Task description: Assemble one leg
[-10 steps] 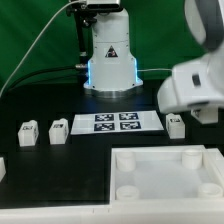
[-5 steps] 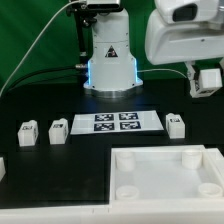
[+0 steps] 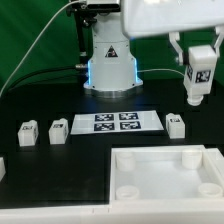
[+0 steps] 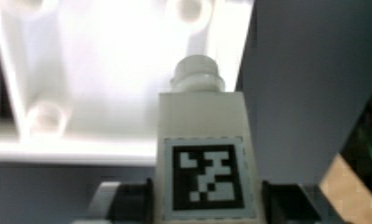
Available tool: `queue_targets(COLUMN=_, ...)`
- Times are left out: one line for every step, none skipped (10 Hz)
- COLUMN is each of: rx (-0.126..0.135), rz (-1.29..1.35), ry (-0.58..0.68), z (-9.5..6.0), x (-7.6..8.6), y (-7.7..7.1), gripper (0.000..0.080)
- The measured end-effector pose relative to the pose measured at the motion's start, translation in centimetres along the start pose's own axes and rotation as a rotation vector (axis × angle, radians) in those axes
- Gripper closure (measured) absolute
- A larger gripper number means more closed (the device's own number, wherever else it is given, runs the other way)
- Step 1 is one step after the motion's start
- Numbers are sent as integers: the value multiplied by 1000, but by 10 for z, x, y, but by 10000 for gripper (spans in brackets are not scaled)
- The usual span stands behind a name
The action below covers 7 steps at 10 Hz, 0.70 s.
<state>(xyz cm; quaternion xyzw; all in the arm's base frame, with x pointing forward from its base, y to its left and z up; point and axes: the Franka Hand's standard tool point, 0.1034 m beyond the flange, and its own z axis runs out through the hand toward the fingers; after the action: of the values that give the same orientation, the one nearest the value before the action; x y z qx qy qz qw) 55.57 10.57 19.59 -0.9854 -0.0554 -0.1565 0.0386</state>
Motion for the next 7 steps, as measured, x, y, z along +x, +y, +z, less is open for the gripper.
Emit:
queue_targets(rx=-6, rz=-3, ry=87, z=-7, x=22, y=12, gripper=508)
queue_targets(rx=-7, rz=5, ry=208, z=-12, x=43, y=18, gripper=508)
queue_targets(rx=-6, rz=9, ry=277, z=-10, x=52, y=20, gripper=508)
queue_targets(rx=-5, rz=8, ry=252, z=-7, x=48, y=19, gripper=508)
queue_targets(rx=-6, rz=7, ry=251, z=-7, x=48, y=19, gripper=508)
queue_targets(rx=-5, rz=7, ry=250, z=-7, x=47, y=19, gripper=508)
queue_targets(rx=-5, rz=6, ry=249, z=-6, x=47, y=19, gripper=508)
